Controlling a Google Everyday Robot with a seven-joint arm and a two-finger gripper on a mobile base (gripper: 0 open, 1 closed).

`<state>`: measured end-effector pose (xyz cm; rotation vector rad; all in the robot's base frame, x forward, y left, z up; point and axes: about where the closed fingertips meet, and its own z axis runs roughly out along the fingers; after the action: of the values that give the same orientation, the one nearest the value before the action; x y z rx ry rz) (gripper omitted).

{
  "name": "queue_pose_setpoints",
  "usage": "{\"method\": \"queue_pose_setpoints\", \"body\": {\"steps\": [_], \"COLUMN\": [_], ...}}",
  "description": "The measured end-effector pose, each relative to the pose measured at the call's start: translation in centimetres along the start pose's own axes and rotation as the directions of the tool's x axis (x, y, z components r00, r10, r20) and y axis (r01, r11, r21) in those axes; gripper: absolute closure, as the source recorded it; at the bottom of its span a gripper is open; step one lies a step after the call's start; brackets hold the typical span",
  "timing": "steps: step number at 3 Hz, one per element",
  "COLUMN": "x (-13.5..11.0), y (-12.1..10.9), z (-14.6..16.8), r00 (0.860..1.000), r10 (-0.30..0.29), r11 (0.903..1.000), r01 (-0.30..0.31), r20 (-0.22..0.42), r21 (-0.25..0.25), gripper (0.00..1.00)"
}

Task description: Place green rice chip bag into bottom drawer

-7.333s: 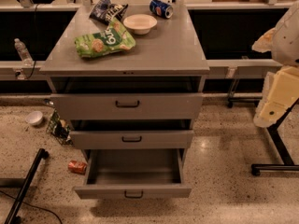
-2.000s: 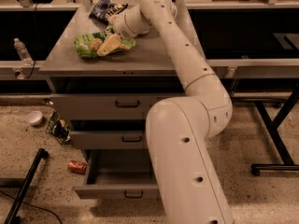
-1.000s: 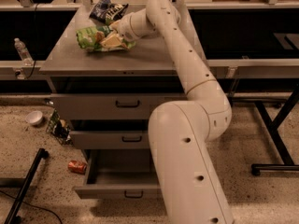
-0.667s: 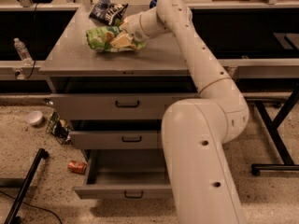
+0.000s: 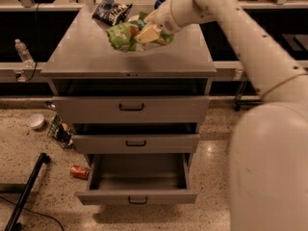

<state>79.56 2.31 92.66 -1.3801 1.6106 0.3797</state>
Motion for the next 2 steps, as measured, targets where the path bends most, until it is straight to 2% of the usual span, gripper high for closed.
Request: {"method": "queue_pose_setpoints", "body": {"steps": [1, 2], "x": [-1.3, 1.2], "y": [3.1, 10.8], "z": [-6.4, -10.0], "r00": [1.0, 0.999], "r10": [-0.006, 0.031], "r11": [0.9997, 0.9982], "r01": [0.006, -0.033], "r20": [0.005, -0.037], "r21": [0.025, -0.05], "gripper": [1.0, 1.0]}}
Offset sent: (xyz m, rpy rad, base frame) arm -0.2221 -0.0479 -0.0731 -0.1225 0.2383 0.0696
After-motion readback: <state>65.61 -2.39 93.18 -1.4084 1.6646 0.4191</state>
